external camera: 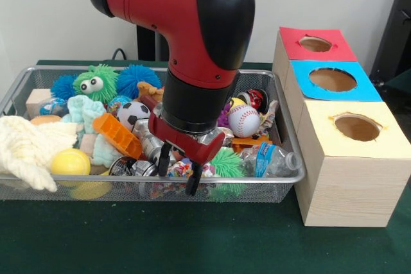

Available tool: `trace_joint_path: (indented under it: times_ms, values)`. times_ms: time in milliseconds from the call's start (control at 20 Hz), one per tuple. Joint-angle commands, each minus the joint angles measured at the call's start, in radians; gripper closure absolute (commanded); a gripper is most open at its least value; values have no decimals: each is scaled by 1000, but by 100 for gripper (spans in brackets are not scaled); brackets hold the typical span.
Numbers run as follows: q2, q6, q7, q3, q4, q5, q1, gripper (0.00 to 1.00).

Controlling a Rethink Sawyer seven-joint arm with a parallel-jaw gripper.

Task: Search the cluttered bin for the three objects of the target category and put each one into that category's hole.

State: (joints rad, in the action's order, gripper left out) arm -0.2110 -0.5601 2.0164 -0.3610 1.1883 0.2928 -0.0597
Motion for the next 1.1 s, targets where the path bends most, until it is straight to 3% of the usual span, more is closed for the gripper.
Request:
trace_joint_path:
  times_ms: [50, 450, 600, 1100]
  values:
    - [27, -43, 72, 59, 0, -51, -8, 0]
    - [4, -55, 31, 68, 23, -69, -13, 0]
    - [1, -63, -43, 77, 7, -105, -26, 0]
    - [-8, -47, -55, 90, -10, -159, -44, 0]
